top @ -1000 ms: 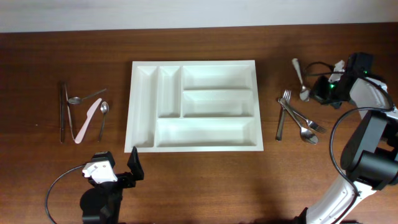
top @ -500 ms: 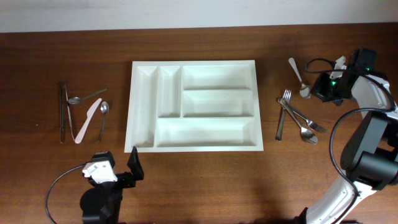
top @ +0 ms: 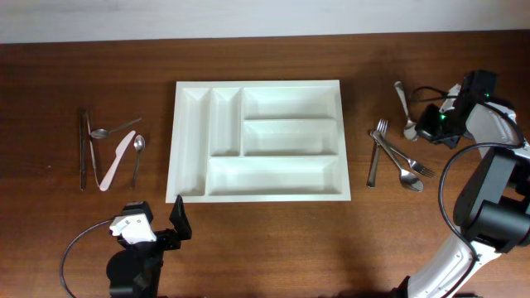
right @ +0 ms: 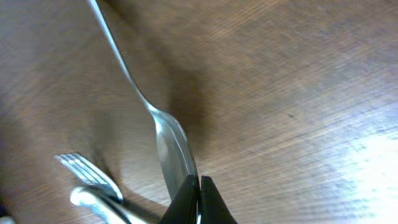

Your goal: Pack container

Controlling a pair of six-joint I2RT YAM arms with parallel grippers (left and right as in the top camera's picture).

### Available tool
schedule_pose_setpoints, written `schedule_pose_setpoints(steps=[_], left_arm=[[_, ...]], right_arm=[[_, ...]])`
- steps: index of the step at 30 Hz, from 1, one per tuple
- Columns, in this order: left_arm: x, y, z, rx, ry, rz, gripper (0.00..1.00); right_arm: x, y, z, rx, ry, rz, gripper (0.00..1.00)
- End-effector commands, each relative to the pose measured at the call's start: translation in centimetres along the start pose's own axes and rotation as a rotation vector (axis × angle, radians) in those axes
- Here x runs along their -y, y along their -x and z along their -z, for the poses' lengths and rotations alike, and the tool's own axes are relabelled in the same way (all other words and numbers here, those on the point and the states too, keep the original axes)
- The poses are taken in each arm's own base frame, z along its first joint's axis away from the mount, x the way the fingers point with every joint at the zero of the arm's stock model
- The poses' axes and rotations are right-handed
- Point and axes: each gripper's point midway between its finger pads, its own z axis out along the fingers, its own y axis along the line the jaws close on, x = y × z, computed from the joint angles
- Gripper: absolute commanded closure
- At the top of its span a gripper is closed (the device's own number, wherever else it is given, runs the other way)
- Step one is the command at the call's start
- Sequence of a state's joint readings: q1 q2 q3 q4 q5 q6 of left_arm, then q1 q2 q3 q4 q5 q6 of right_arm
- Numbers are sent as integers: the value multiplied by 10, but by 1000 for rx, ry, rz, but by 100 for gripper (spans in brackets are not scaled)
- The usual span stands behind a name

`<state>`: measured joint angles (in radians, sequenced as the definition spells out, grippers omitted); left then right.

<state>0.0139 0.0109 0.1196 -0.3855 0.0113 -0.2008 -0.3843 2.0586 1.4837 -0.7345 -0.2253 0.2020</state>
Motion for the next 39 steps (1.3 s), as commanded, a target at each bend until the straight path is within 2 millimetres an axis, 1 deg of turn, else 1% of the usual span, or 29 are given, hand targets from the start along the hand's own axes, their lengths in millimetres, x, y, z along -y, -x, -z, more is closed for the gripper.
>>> schedule_pose_setpoints(steps=[1,7,19,21,29,32,38,39], left_arm=[[-1,-1,0,2,3,-15,1],[-1,-1,0,2,2,-15,1],[-1,-1,0,2,3,-15,1],[-1,-1,0,2,3,-15,1],[-1,-1,0,2,3,-15,1],[-1,-1,0,2,2,-15,1],[-1,-1,0,2,3,-15,1],[-1,-1,0,2,2,-15,1]], right_arm=[[11,-1,4,12,-74,-40,96],[22,-5,1,0,-134,-90,96],[23,-6,0,-5,-141,-93,96],[24,-8,-3,-12,-142,-94,96],[24,-20,-27,-76,-122,-99,96],[21,-25,-35,-93,-124,-89,96],[16,-25,-38,-89,-121,-75,96],[16,-24,-38,-89,-121,-75,92]])
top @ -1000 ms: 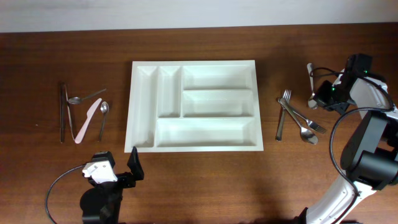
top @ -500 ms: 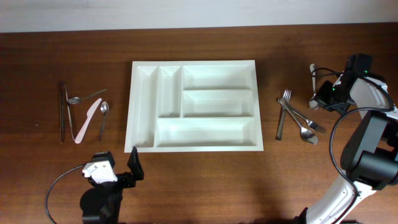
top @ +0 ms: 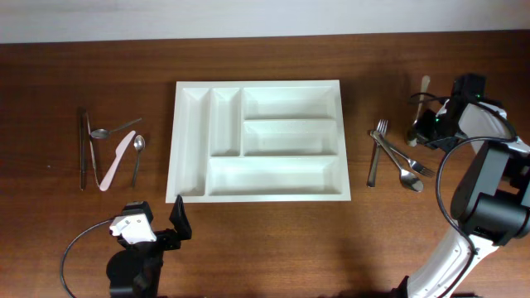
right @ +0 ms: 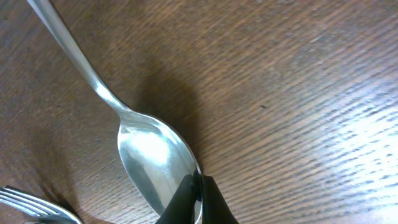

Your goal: Pack container

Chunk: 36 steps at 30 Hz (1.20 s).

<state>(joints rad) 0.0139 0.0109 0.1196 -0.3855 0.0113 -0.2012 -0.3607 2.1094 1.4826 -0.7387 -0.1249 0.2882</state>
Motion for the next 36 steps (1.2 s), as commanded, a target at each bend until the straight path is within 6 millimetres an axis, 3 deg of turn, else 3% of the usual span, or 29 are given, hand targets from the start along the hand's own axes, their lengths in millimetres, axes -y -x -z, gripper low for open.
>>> schedule_pose_setpoints(steps=[1,3,6,17,23,27,31,36], left_arm=[[-1,-1,0,2,3,-16,1],[-1,-1,0,2,3,-16,1],[-1,-1,0,2,2,-16,1],[-1,-1,0,2,3,-16,1],[-1,-1,0,2,2,-16,1],[-1,-1,0,2,3,-16,1],[-1,-1,0,2,3,-16,1],[-1,-1,0,2,2,-16,1]], right_arm=[[1,-14,-18,-54,-16,0,87],[1,-14,-18,-52,-16,0,66],[1,-13,-18,-52,-16,0,50],[-8,-3,-18,-11,28,39,48],[-36,14,-18,68,106,83,42],[-40,22,-20,136,19,39,40],[-33,24,-18,212,-136,-87,40],[-29,23,-17,237,-195,-137,41]])
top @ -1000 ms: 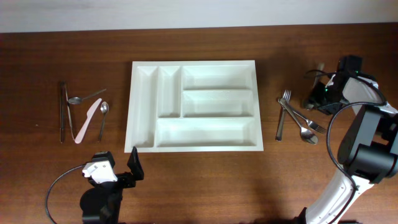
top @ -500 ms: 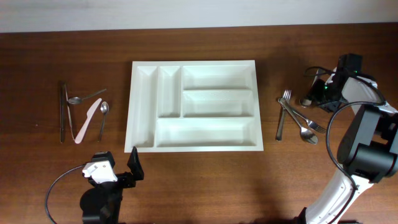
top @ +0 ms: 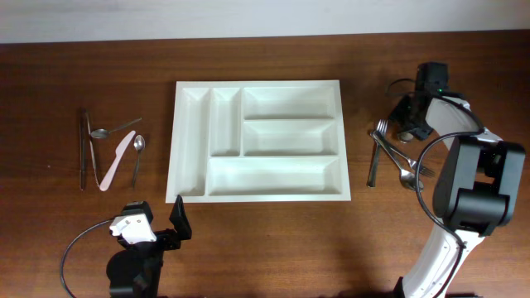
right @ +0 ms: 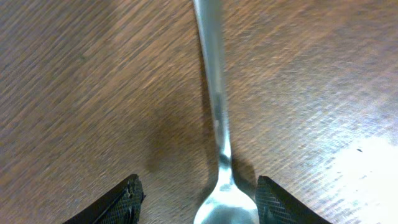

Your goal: Pack container

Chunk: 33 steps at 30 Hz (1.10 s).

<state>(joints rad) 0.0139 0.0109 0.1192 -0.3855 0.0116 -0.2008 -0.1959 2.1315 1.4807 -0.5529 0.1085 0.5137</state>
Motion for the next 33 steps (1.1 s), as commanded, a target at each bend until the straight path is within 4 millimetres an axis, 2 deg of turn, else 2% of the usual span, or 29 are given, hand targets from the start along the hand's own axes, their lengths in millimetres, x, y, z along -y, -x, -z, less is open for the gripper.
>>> schedule_pose_setpoints(steps=[1,2,6,8,15,20,27,28,29,30,33], left_arm=[[-1,0,0,2,3,-15,1],[-1,0,0,3,3,-15,1],[-1,0,0,3,3,-15,1],[-1,0,0,3,3,-15,1],[-1,0,0,3,3,-15,1],[-1,0,0,3,3,-15,1],[-1,0,0,3,3,-15,1],[-1,0,0,2,2,-15,1],[-1,0,0,2,2,-15,1],[-1,0,0,3,3,-15,1],[-1,0,0,2,2,-15,1]], right_arm=[[19,-1,-8,17,-96,-70,41],[21,0,-8,19,-99,-74,41],[36,2,-8,17,-135,-91,59],[44,2,-9,8,-146,-103,76],[52,-1,-9,-15,-159,-109,78],[53,-4,-9,-29,-162,-107,96],[55,-8,-10,-43,-167,-105,96],[55,-8,-10,-43,-166,-105,90],[55,-8,-10,-41,-166,-106,74],[54,-8,-10,-40,-166,-105,68],[54,-7,-10,-39,-164,-106,64]])
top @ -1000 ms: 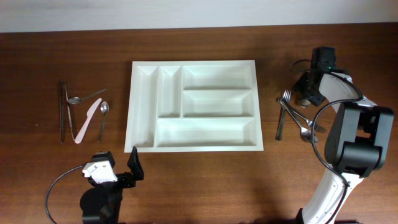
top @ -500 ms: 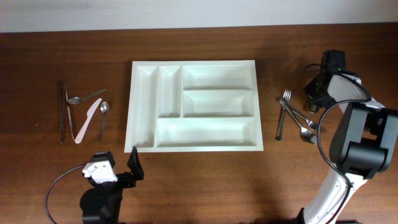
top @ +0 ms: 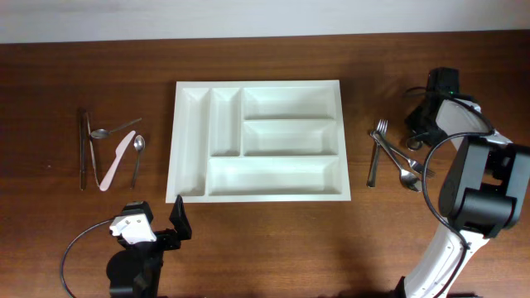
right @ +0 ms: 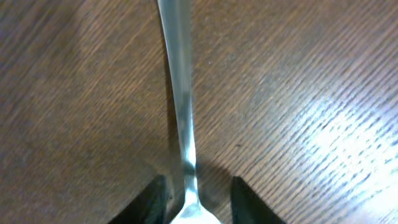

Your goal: Pack container

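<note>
The white cutlery tray (top: 258,84) lies mid-table with all its compartments bare. At the table's right, my right gripper (top: 419,126) is down over a steel spoon (right: 180,93). In the right wrist view the spoon's neck runs between the two dark fingertips (right: 249,200); the jaws are still apart, the left one close to the metal, so my right gripper (right: 196,200) is open. My left gripper (top: 178,222) rests at the front left, away from everything; its jaws are not clear.
A fork (top: 374,153) and crossed spoons and forks (top: 404,167) lie just left of and in front of the right gripper. Left of the tray lie chopsticks (top: 83,149), a pale knife (top: 116,157) and two small spoons (top: 137,153).
The right gripper has shifted slightly right and toward the front. Its jaws stand closer together around the spoon's neck than before. The left arm has not moved.
The right gripper was shut against the spoon's bowl at the far right of the table, and the spoon then lay turned. Later the gripper stood wide open over the spoon's neck, closer to the fork pile. Now its jaws are narrower around that neck.
</note>
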Controlling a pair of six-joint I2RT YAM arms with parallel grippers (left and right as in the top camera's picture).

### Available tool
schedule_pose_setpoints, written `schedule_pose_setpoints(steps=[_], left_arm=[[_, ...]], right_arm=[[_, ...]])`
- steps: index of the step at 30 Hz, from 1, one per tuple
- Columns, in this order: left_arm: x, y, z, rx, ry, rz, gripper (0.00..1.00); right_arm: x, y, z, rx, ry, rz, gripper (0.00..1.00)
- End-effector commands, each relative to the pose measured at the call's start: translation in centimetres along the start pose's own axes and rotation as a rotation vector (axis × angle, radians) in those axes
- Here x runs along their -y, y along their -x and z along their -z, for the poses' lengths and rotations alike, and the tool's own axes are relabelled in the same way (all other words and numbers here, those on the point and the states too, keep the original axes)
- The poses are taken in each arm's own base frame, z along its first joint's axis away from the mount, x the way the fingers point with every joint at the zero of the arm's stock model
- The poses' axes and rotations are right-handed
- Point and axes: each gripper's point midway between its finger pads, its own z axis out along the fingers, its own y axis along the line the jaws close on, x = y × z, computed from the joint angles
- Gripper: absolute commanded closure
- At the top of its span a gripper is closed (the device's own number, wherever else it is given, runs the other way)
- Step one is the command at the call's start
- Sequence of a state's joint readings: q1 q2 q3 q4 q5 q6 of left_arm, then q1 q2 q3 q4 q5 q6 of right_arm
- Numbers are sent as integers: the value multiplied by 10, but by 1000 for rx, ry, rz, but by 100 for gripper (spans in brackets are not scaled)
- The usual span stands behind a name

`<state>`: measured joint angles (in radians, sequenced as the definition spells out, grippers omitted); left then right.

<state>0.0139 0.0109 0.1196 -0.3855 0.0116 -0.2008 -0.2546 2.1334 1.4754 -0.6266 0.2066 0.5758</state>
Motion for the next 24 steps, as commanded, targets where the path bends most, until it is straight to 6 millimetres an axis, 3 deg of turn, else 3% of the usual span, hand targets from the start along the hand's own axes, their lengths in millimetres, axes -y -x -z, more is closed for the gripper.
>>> schedule_pose_setpoints(steps=[1,7,11,21,24], left_arm=[[-1,-1,0,2,3,-15,1],[-1,-1,0,2,3,-15,1],[-1,-1,0,2,3,-15,1],[-1,-1,0,2,3,-15,1],[-1,-1,0,2,3,-15,1]], right_arm=[[4,-8,-9,-23,-20,0,65],[5,-13,-17,-40,-25,3,65],[1,-35,-39,-124,-8,12,67],[-3,-44,-42,-170,23,10,96],[-4,-48,-42,-197,44,10,96]])
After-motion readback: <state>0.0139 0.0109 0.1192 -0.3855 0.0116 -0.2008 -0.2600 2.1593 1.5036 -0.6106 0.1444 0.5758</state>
